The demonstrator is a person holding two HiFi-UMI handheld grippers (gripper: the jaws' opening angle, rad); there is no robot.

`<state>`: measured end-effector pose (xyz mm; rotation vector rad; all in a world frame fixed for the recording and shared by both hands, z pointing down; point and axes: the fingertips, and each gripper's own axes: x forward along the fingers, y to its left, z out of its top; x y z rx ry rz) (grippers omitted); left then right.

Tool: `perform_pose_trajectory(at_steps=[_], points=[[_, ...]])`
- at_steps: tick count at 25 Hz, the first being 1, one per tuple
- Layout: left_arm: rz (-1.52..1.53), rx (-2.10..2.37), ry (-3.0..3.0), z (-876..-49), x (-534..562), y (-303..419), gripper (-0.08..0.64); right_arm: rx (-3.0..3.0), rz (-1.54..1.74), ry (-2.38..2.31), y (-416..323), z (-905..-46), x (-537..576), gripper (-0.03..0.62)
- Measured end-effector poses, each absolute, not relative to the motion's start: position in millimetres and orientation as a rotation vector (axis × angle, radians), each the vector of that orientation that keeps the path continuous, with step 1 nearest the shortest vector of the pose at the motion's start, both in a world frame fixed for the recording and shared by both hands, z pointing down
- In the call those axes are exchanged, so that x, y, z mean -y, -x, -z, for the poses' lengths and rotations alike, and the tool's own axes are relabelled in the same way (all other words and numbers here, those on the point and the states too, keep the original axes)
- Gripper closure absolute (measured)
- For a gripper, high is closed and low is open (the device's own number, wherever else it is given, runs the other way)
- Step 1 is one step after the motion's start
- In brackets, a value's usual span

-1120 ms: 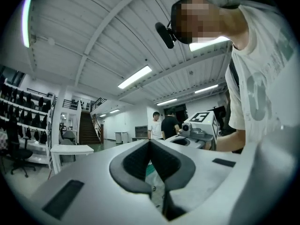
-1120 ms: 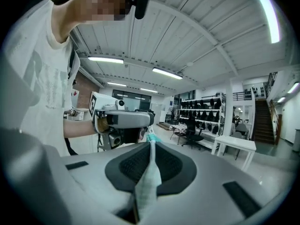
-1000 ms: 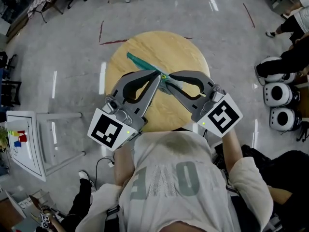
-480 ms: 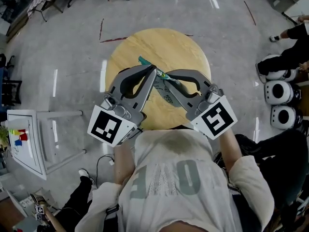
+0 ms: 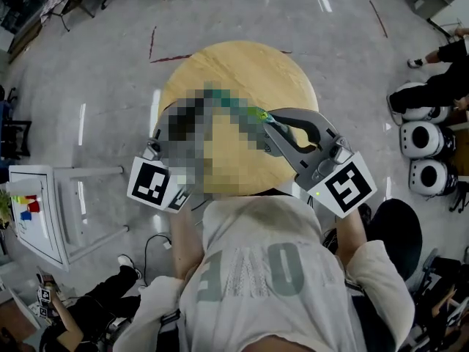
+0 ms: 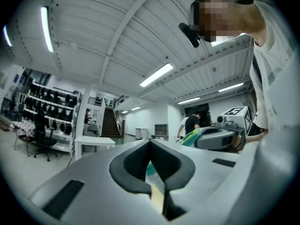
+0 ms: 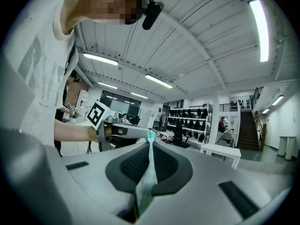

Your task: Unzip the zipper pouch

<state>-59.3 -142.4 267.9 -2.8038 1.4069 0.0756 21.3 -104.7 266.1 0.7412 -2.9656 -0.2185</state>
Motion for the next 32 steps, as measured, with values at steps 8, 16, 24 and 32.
perform_pose_trajectory(at_steps=[8, 16, 24, 32], points=[[-0.479, -1.24, 3.029, -255.2, 129.3, 61.7, 0.535, 2.972, 0.223, -0.728, -44.0, -260.0, 94.0, 0.558], [-0.87, -0.856, 3.417, -258.7, 125.0, 5.4, 0.462, 2.914, 0.365, -0.768, -40.7, -256.7, 91.6, 0.558], [-1.4, -0.648, 3.482, -253.5, 131.2, 17.6, 0.49, 2.828, 0.442, -0.774, -42.0, -266.8, 93.0, 0.558], [-1.287, -0.813, 3.482, -264.6, 136.4, 21.7, 0.492, 2.805, 0.467, -0.777, -39.3, -267.1, 88.8, 0.558]])
